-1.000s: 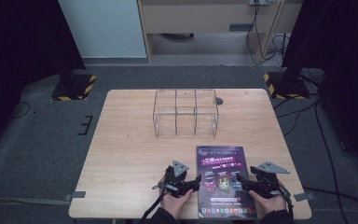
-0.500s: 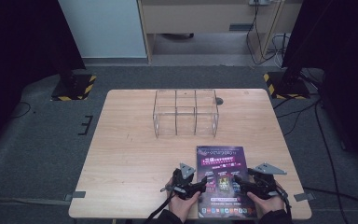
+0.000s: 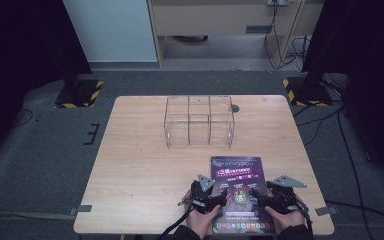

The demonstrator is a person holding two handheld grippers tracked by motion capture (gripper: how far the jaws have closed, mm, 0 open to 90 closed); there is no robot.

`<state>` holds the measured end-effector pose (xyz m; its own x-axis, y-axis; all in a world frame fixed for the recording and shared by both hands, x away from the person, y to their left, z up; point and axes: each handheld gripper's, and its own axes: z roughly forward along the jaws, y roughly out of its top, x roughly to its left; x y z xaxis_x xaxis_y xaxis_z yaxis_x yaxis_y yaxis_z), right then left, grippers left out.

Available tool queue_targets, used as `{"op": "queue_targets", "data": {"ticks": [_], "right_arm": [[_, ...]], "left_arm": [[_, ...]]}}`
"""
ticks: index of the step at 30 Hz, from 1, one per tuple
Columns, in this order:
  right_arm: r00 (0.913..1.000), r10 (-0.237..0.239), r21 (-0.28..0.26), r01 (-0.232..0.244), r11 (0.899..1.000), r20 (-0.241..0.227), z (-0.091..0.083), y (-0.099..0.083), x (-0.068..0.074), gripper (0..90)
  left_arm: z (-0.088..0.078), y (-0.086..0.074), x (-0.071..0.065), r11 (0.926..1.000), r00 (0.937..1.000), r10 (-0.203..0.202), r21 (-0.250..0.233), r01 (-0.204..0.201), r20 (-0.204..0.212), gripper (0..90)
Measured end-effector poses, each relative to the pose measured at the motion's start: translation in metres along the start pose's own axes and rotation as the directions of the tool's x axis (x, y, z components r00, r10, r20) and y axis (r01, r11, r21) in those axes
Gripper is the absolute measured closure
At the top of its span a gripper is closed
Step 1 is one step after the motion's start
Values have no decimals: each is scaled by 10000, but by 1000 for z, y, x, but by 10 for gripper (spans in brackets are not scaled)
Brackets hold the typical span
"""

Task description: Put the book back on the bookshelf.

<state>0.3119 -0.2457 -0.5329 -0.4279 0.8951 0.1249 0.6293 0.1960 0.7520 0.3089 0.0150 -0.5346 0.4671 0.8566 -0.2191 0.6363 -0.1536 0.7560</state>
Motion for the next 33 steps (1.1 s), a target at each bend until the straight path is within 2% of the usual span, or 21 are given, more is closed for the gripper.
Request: {"op": "queue_targets", "data": {"ticks": [5, 8, 12, 17, 23, 28, 33], "right_arm": [[9998, 142, 58, -141, 9999, -114, 0, -1, 0, 302], [9999, 39, 38, -38, 10000, -93, 1, -1, 1, 293], [9997, 210, -44, -210, 9998, -139, 1, -2, 1, 292], [9999, 133, -110, -134, 9998, -78, 1, -3, 1, 292], [9998, 189, -208, -189, 9996, -7, 1, -4, 2, 290], [9996, 278, -233, -278, 9993, 0, 1, -4, 3, 290], [9997, 233, -237, -232, 9994, 25, 1, -4, 3, 286]], "left_arm": [[2, 1, -1, 9996, 9992, -282, -43, 284, 269, 298], [3, 1, -1, 9994, 9992, -322, -123, 325, 245, 296], [3, 1, -2, 9988, 9987, -457, -150, 460, 213, 292], [4, 2, -1, 9985, 9985, -521, -180, 524, 176, 283], [7, 4, -3, 9986, 9987, -492, -160, 494, 126, 253], [5, 2, 0, 9944, 9950, -992, -357, 996, 138, 302], [-1, 2, 1, 9865, 9899, -1341, -886, 1378, 463, 338]]}}
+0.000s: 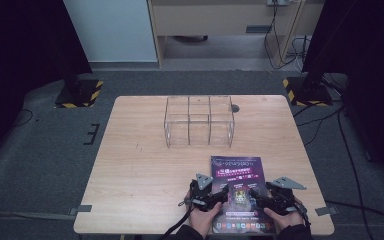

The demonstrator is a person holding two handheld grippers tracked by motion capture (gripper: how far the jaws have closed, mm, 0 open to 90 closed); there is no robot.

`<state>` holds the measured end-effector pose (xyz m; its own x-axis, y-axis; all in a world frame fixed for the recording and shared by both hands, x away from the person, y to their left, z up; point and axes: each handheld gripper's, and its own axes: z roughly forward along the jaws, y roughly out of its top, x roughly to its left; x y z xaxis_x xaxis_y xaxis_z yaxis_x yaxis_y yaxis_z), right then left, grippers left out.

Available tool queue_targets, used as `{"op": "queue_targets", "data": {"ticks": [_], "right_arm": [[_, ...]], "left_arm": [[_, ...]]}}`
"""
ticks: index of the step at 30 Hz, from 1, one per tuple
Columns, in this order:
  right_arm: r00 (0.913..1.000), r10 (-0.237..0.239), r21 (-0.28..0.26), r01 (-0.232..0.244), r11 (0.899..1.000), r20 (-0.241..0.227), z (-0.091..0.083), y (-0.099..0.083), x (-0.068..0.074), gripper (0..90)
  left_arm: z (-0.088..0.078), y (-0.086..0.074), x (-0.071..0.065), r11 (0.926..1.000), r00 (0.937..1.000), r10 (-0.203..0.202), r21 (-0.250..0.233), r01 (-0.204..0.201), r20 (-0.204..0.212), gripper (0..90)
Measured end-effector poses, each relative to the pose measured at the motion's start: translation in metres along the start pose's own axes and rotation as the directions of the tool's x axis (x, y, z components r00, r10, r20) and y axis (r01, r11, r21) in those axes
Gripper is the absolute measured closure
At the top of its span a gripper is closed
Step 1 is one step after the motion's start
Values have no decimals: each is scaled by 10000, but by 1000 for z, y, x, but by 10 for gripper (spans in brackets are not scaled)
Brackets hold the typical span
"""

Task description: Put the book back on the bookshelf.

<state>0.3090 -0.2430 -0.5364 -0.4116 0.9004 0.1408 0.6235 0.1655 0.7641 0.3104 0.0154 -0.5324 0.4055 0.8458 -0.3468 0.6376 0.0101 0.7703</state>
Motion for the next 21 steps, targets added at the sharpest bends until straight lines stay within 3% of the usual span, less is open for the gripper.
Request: {"op": "queue_targets", "data": {"ticks": [3, 7, 9, 17, 20, 21], "right_arm": [[9999, 111, 8, -111, 9999, -60, 0, 0, 0, 286], [9998, 151, -24, -151, 9999, -104, 0, 0, -1, 288], [9997, 208, -58, -209, 9998, -135, -1, 0, -2, 293], [9994, 264, -74, -266, 9996, -214, -1, 0, -3, 297], [9995, 251, -72, -252, 9997, -208, -1, 0, -3, 296], [9995, 242, -72, -243, 9997, -205, -1, 0, -3, 296]], "left_arm": [[-5, 2, 0, 9993, 9987, -111, -360, 128, 488, 356], [-10, 4, 0, 9964, 9880, -360, -704, 470, 1504, 360], [-10, 2, -2, 9962, 9834, -290, -751, 431, 1788, 359], [0, -2, -4, 9988, 9819, 235, -463, -151, 1878, 314], [5, 0, 2, 9998, 9770, 195, -143, -169, 2124, 287], [7, 0, 3, 9999, 9746, 19, -136, 12, 2238, 287]]}}
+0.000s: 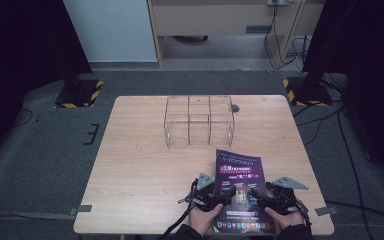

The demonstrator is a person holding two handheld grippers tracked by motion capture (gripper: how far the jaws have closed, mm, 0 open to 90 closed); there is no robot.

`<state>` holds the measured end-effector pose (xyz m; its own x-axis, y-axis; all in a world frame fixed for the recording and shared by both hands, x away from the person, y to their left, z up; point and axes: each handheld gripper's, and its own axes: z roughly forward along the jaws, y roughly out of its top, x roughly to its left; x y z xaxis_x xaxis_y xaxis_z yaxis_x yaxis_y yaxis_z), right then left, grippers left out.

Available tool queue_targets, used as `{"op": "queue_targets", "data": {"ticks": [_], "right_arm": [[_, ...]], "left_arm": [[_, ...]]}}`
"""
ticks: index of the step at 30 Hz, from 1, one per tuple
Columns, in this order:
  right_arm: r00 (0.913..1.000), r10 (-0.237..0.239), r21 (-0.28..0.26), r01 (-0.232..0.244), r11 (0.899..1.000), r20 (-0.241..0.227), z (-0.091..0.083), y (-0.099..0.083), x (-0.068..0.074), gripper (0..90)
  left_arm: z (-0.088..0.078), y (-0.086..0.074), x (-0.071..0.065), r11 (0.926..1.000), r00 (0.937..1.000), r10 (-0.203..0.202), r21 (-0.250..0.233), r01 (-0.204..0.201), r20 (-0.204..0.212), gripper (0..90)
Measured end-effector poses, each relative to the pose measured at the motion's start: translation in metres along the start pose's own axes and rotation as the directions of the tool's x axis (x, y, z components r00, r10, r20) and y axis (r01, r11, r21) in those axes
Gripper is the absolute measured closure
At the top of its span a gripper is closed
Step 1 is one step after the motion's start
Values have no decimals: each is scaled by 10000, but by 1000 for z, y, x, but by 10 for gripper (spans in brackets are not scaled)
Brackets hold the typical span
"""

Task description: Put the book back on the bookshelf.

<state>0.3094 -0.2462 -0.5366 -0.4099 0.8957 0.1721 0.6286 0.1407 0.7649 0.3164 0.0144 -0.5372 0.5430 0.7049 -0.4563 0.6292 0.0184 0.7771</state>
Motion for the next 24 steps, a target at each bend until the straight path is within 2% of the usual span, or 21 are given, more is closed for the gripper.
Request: {"op": "queue_targets", "data": {"ticks": [1, 4, 5, 7, 9, 13, 14, 16, 19, 24], "right_arm": [[10000, 5, 4, -5, 10000, -9, 0, 0, 0, 296], [10000, 3, 8, -3, 10000, -13, 0, 0, 0, 297], [10000, -9, 4, 9, 10000, -5, 0, 0, 0, 296], [10000, -13, 8, 13, 10000, -17, 0, 0, 0, 296], [10000, -6, 12, 6, 10000, -34, 0, 0, 0, 296], [10000, -16, 10, 16, 10000, -33, 0, 0, 0, 296], [10000, -13, 11, 13, 10000, -35, 0, 0, 0, 296], [10000, -40, 5, 40, 10000, -23, 0, 0, 0, 297], [10000, -28, 11, 28, 10000, 29, 0, 0, 0, 296], [9999, -48, 8, 48, 10000, 111, 0, 0, 0, 296]], "left_arm": [[1, 1, 1, 10000, 9999, -90, 18, 90, 89, 283], [4, 2, 1, 9992, 9993, 375, 125, -374, -63, 256], [4, 3, 2, 9992, 9993, 377, 160, -376, -54, 256], [5, 4, 4, 9991, 9987, 407, 91, -404, -318, 254], [5, 6, 8, 9994, 9989, 324, 163, -319, -341, 261], [3, 5, 7, 9990, 9979, 436, 131, -430, -489, 320], [2, 4, 6, 9991, 9980, 414, 150, -407, -481, 334], [0, 3, 4, 9975, 9963, 692, 164, -684, -505, 367], [-3, 1, 2, 9941, 9941, 1015, 429, -999, -373, 392], [-5, -1, 0, 9913, 9929, 1175, 622, -1160, -209, 421]]}}
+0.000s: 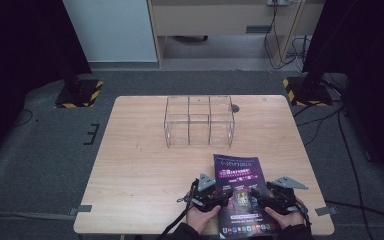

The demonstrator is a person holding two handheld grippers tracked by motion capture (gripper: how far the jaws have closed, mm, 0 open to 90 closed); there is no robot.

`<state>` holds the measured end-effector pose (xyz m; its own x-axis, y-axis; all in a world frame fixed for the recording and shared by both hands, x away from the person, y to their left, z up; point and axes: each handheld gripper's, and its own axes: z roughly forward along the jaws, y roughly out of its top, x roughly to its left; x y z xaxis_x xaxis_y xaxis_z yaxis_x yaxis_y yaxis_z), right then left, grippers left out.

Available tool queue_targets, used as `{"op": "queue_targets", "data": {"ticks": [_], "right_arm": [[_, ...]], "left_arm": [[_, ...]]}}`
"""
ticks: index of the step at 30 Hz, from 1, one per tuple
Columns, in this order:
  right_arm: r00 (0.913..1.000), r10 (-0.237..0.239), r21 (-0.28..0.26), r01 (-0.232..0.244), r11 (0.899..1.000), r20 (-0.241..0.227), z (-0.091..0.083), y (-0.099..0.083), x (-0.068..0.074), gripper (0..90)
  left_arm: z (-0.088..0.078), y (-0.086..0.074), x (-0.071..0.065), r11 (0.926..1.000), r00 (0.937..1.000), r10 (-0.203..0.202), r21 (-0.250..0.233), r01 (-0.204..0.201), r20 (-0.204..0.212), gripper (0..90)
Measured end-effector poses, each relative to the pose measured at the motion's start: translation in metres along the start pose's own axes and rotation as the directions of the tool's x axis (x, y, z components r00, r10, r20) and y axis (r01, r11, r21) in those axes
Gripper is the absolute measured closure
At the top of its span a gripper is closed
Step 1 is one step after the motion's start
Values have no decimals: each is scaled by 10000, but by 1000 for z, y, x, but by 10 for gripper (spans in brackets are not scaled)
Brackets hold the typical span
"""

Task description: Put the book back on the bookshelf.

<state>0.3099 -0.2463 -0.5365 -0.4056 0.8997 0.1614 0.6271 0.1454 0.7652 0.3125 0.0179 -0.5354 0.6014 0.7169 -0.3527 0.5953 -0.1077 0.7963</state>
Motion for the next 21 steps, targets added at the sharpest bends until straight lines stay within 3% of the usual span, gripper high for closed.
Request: {"op": "queue_targets", "data": {"ticks": [3, 8, 12, 18, 21], "right_arm": [[10000, 50, -2, -50, 10000, -19, 0, 0, 0, 297], [9999, 103, 3, -103, 9999, -41, 0, 0, 0, 299], [9999, 109, 4, -109, 9999, -57, 0, 0, -1, 300], [10000, 67, 1, -67, 10000, -31, 0, 0, -1, 302], [10000, 72, 0, -72, 10000, -29, 0, 0, -1, 302]], "left_arm": [[-2, 1, 0, 9998, 9999, -50, -191, 53, 151, 439], [-6, 2, -2, 9926, 9953, -384, -1116, 483, 894, 506], [-3, 2, -7, 9975, 9996, 98, -702, -78, 274, 480], [2, 2, -6, 9996, 9993, 243, -141, -240, 276, 404], [4, 3, -3, 9999, 9998, 103, 99, -105, 163, 427]]}}
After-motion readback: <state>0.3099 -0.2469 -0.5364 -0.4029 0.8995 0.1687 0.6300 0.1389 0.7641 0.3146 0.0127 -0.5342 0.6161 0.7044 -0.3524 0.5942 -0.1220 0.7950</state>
